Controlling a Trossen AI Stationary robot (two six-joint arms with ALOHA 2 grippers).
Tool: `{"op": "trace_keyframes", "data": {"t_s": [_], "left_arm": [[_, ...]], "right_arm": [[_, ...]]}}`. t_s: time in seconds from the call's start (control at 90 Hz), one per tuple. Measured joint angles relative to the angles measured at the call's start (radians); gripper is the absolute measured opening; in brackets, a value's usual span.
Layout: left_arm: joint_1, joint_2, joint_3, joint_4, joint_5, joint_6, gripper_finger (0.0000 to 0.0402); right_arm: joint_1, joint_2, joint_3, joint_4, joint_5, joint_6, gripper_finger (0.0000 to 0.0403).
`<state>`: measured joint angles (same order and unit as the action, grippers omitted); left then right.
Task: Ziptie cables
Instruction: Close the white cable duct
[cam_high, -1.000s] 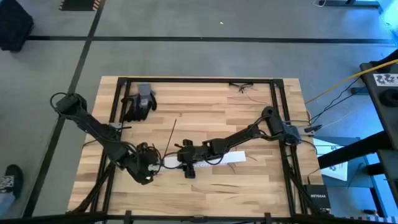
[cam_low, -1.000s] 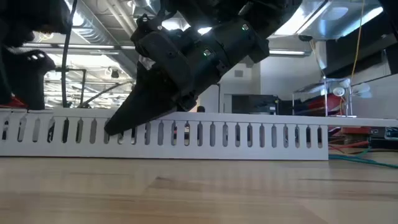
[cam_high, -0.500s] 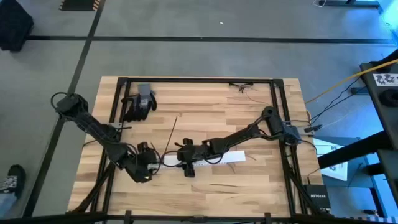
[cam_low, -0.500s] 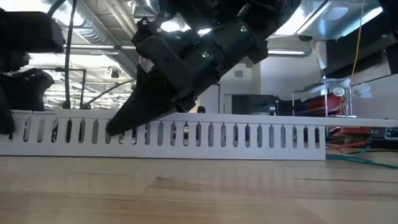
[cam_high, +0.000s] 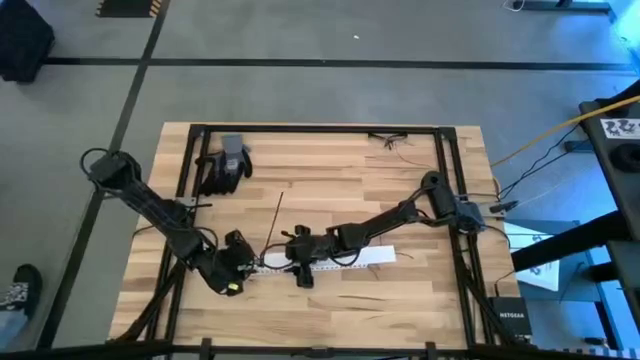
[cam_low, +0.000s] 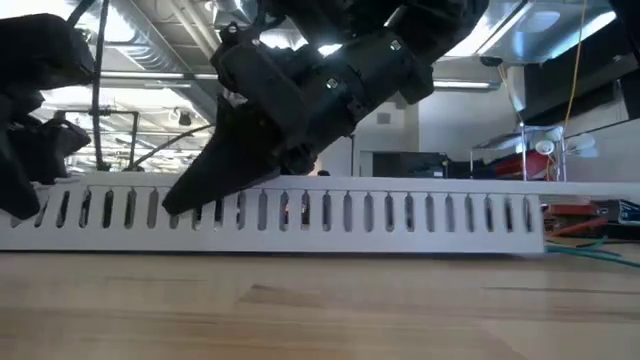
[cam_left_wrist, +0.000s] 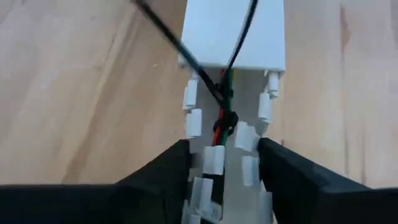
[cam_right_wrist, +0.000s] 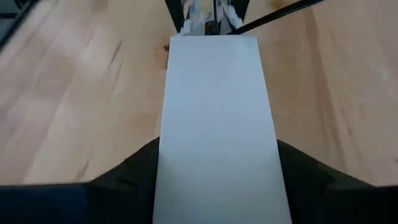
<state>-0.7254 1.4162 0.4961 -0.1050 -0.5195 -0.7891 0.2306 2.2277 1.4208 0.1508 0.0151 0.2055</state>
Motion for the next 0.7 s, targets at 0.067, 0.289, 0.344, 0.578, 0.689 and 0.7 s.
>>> {"op": "trace_keyframes", "data": {"t_s": [0.067, 0.289, 0.344, 0.578, 0.689, 0.7], "left_arm": [[0.005, 0.015, 0.000, 0.029, -0.003, 0.014, 0.0171], [0.032, 0.035, 0.000, 0.099, -0.002, 0.052, 0.0172], [0.042, 0.035, -0.001, 0.112, 0.003, 0.066, 0.0172], [0.063, 0.037, -0.002, 0.136, 0.008, 0.103, 0.0173], [0.065, 0.037, -0.002, 0.138, 0.007, 0.095, 0.0191], [0.065, 0.037, -0.002, 0.138, 0.006, 0.092, 0.0194]], "right_arm": [[0.000, 0.001, 0.000, 0.009, 0.000, 0.001, 0.0227], [0.000, 0.027, 0.002, 0.067, -0.012, 0.004, 0.0227], [0.000, 0.035, 0.004, 0.088, -0.015, 0.005, 0.0227], [0.006, 0.037, 0.005, 0.077, 0.015, 0.001, 0.0227], [0.006, 0.037, 0.008, 0.052, 0.018, -0.001, 0.0227], [0.006, 0.037, 0.008, 0.050, 0.018, -0.002, 0.0227]]}}
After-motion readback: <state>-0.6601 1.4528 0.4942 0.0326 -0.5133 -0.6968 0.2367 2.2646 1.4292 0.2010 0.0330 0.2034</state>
